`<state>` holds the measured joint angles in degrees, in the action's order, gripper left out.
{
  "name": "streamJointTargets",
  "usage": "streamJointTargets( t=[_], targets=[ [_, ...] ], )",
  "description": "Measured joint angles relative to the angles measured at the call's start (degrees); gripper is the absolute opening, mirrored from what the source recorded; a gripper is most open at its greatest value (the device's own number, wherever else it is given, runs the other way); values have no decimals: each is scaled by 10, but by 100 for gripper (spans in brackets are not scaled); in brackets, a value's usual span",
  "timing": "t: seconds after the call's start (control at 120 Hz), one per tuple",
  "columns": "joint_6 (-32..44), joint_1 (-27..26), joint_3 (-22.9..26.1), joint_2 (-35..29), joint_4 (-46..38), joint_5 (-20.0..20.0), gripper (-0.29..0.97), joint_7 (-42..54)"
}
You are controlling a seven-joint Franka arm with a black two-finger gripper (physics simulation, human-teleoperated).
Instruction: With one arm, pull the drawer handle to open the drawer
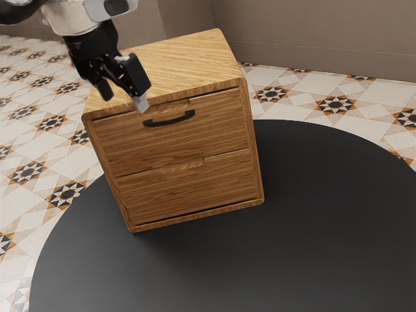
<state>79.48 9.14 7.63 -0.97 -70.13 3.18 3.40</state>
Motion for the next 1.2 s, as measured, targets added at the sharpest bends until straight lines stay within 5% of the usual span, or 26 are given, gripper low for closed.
streamJointTargets(
  t=[0.483, 0.617, 0.817, 1.058, 1.2],
  targets=[
    [18, -170, -5, 18, -38, 35, 68, 118],
    [26, -164, 18, 13, -43, 77, 68, 163],
    [186, -66, 25, -121, -263, 150, 68, 233],
    [255, -60, 64, -67, -272, 267, 68, 298],
    [280, -28, 64, -47, -275, 300, 68, 322]
  ],
)
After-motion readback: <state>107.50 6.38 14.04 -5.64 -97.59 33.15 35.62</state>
